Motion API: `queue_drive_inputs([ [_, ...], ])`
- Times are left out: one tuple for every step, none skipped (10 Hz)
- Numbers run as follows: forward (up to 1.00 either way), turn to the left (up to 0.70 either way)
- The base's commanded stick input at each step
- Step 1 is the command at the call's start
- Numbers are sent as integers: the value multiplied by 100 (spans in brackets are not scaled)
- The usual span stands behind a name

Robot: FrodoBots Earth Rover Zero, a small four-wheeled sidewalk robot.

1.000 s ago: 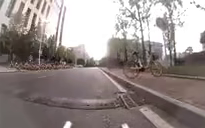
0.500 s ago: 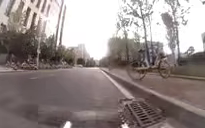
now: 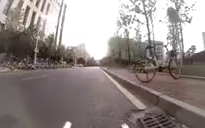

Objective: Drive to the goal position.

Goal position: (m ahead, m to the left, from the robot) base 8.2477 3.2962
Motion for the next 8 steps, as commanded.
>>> queue_drive_inputs([
  [99, 0],
  [99, 0],
  [99, 0],
  [99, 1],
  [99, 1],
  [99, 1],
  [99, 2],
  [99, 0],
])
